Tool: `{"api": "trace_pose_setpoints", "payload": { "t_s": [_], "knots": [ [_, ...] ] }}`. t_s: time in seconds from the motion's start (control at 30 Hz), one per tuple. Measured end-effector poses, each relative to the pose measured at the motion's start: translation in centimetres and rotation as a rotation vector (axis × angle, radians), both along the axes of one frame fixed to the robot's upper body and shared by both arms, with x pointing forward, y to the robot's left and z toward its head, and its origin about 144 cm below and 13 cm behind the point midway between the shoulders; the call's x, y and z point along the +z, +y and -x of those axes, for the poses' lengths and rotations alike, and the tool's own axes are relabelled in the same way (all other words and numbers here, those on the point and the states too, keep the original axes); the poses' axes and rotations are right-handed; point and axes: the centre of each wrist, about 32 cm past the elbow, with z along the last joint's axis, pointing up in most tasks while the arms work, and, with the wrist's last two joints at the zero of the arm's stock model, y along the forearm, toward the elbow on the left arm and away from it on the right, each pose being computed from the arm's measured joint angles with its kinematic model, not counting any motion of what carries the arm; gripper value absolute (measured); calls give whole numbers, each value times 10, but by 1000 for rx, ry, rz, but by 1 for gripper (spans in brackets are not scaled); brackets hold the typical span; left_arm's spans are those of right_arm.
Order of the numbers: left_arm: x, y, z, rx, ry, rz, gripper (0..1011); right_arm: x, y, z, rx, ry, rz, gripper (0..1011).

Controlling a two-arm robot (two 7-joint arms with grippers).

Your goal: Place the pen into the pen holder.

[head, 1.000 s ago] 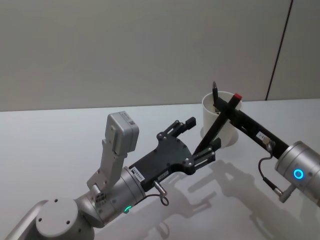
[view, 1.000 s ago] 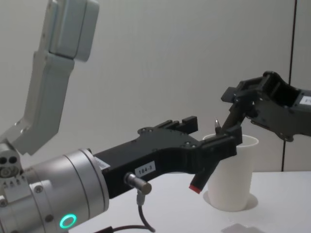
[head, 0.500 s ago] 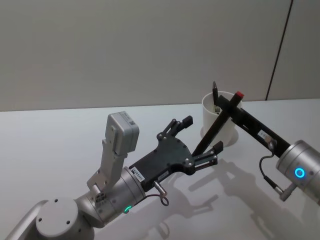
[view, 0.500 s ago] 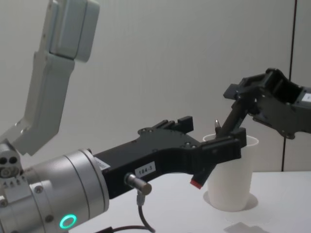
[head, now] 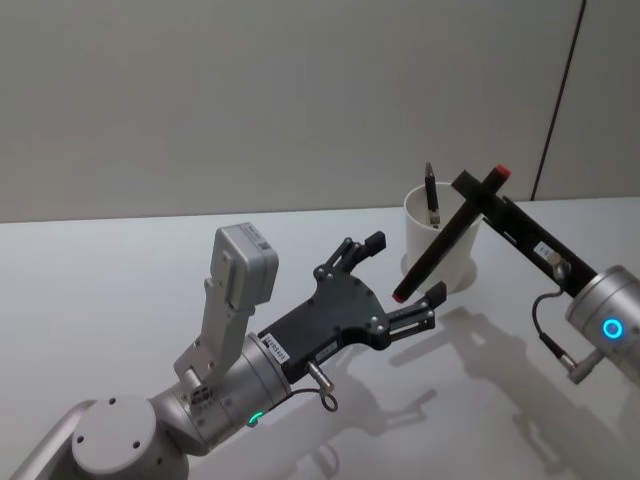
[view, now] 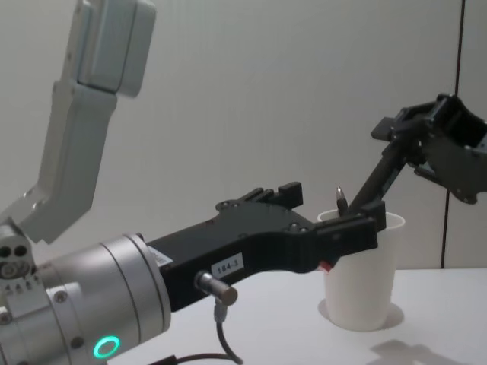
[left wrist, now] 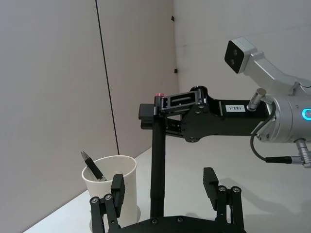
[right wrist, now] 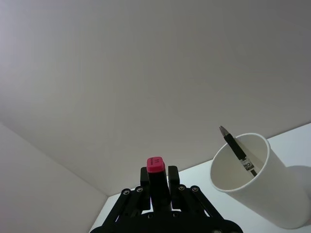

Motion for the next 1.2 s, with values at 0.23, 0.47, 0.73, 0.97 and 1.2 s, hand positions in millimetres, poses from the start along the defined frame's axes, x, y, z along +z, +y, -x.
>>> {"api": "trace_pose_setpoints", "payload": {
  "t_s": [0.23,0.47,0.73,0.97,1.2],
  "knots": [
    [0,0,0,0,0,0,1003,1,-3,-8,-23,-14,-10,217],
    [0,0,0,0,0,0,1003,3,-6,-17,-37,-32,-17,217],
    [0,0,0,0,0,0,1003,5,-8,-30,-55,-55,-16,217],
    [0,0,0,0,0,0,1003,6,-11,-40,-71,-72,-13,217],
    [0,0,0,0,0,0,1003,6,-13,-50,-87,-84,-6,217]
  ]
}}
